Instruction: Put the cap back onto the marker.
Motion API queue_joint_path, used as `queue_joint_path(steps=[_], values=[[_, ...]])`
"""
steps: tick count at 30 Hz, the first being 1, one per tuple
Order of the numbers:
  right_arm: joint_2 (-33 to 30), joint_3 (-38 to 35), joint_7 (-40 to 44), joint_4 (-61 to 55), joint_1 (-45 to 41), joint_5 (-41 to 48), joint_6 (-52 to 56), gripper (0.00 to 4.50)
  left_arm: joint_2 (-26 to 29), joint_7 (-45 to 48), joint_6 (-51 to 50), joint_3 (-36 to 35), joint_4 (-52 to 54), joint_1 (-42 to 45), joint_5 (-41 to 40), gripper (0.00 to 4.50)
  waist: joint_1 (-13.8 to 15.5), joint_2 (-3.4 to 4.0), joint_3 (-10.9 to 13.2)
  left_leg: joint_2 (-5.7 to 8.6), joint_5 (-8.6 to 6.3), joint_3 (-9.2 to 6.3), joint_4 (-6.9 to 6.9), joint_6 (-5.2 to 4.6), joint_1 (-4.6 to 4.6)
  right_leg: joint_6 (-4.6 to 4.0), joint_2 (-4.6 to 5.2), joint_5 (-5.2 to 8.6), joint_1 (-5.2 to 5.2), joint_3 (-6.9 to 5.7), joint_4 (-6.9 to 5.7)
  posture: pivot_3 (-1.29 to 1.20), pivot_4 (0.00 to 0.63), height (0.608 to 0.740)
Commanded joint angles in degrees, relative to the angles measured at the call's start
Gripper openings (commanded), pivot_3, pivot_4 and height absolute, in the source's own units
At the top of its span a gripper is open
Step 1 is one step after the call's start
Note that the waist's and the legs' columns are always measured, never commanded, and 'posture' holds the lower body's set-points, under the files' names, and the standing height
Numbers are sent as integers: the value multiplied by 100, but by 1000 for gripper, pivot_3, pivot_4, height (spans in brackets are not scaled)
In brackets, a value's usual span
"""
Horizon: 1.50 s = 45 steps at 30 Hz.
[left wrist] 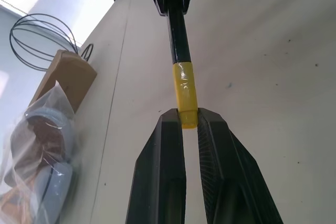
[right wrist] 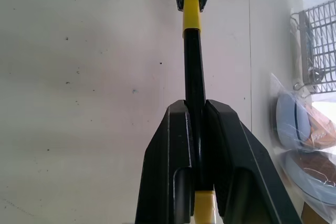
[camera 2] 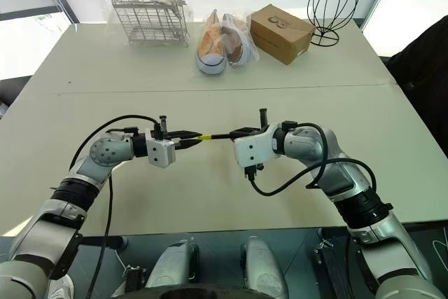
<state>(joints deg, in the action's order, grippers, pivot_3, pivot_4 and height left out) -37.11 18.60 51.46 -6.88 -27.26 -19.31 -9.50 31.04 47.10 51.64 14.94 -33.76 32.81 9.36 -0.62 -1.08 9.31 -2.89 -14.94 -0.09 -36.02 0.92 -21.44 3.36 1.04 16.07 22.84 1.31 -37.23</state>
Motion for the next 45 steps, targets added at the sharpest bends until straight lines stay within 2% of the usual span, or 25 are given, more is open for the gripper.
queue_joint_path(steps=[1,18,23,27,31,36,43,45], values=[[158,223,97,-166,-71,168,-272,0,-167,-201,205,-44,182,348,-153,38,1,0,0,0,0,0,0,0,0,0,0,0,0,0,0,0,150,740],[178,185,71,-156,-34,88,-230,0,-166,-228,201,-51,191,315,-121,38,0,0,0,0,0,0,0,0,1,0,-1,0,-1,0,-1,0,150,740],[170,168,68,-162,-13,85,-233,0,-144,-114,148,-11,155,329,-154,2341,1,0,0,0,0,0,-2,0,1,0,-1,0,-3,0,-1,0,150,740],[143,156,64,-161,6,91,-246,0,-118,-102,178,-25,156,305,-179,4472,0,0,0,0,0,-1,-2,0,2,0,-1,0,-2,0,-1,0,150,740],[82,104,57,-147,57,99,-224,0,3,-84,148,-107,299,167,-301,4472,-3,0,0,0,0,-1,-2,0,2,0,-1,0,-2,0,-1,0,150,740],[-52,-97,-28,-80,185,157,-10,0,468,90,-73,-281,817,-336,-772,4472,-7,0,0,-3,0,0,0,0,4,0,-1,0,-2,1,-2,0,150,740],[-242,-441,-148,17,435,349,239,0,1175,249,-885,-683,1634,-1235,-1334,4472,5,2,0,-6,0,1,-1,0,6,-2,4,0,-5,1,-5,0,150,740],[-156,-710,-253,53,553,588,691,0,1268,57,-1562,-1014,1868,-1555,-1558,4472,-2,2,0,-6,0,2,-1,0,7,-2,4,1,-7,1,-3,0,150,740]])
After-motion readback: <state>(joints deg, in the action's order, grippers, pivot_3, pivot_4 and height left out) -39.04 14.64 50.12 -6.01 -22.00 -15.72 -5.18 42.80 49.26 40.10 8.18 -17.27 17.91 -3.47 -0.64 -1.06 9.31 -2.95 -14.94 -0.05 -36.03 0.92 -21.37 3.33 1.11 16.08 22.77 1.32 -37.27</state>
